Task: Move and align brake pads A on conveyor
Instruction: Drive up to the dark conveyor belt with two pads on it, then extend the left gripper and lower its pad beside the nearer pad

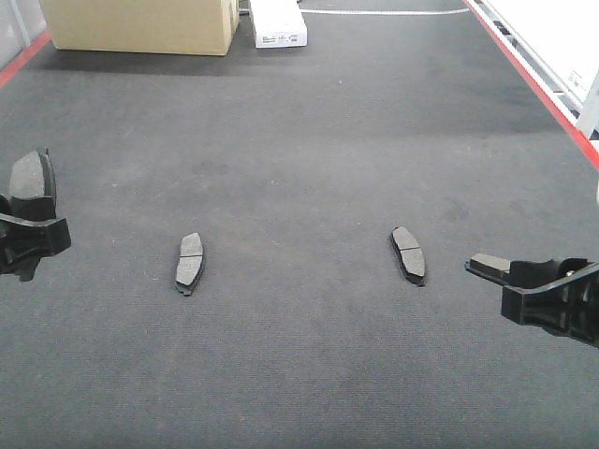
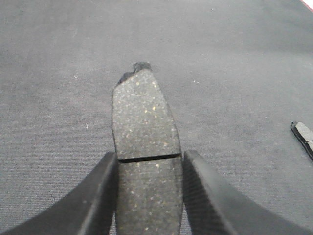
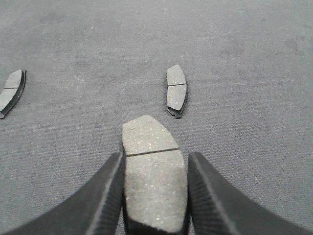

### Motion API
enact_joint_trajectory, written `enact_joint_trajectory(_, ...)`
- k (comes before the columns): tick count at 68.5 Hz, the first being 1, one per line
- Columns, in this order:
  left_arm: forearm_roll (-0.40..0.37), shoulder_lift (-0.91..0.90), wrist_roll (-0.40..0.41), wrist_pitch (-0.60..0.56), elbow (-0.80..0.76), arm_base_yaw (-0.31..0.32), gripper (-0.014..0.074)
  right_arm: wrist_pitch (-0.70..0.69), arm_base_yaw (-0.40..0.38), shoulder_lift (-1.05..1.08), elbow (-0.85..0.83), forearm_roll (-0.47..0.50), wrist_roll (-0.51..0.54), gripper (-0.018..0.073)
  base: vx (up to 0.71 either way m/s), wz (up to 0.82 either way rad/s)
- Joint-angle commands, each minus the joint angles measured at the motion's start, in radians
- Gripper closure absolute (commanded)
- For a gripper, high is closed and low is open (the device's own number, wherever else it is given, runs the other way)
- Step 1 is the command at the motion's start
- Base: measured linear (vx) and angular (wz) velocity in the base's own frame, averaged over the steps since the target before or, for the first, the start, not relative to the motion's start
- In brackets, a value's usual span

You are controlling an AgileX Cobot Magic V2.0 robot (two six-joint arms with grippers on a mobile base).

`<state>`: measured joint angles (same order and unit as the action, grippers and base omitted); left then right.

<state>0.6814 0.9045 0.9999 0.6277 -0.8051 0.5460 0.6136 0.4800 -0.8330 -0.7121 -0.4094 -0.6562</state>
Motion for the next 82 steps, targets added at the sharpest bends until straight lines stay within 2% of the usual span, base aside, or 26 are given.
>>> enact_joint_trajectory(1,0.035,-0.012,0.004,-0.065,-0.032,0.004,0.0468,-0.074,-0.003,0.01,-0.029,-0.032,0.004,0.0482,0.0,0.0)
enact_joint_trajectory(32,0.025,-0.012,0.005,-0.066,-0.032,0.004,0.0468,-0.074,-0.003,0.01,-0.029,-0.032,0.004,0.0482,0.0,0.0)
enact_joint_trajectory(44,-0.029,0.032,0.005,-0.163,-0.046,0.004,0.0466,-0.074,-0.003,0.01,-0.029,-0.032,0.004,0.0482,0.0,0.0)
enact_joint_trajectory(69,-0.14,0.454,0.005,-0.361,-0.222,0.006,0.0434,-0.074,-0.003,0.01,-0.029,-0.032,0.004,0.0482,0.0,0.0)
enact_joint_trajectory(82,-0.139,0.683,0.005,-0.399,-0.327,0.023,0.0426,-0.074,-0.003,0.01,-0.029,-0.032,0.004,0.0482,0.0,0.0)
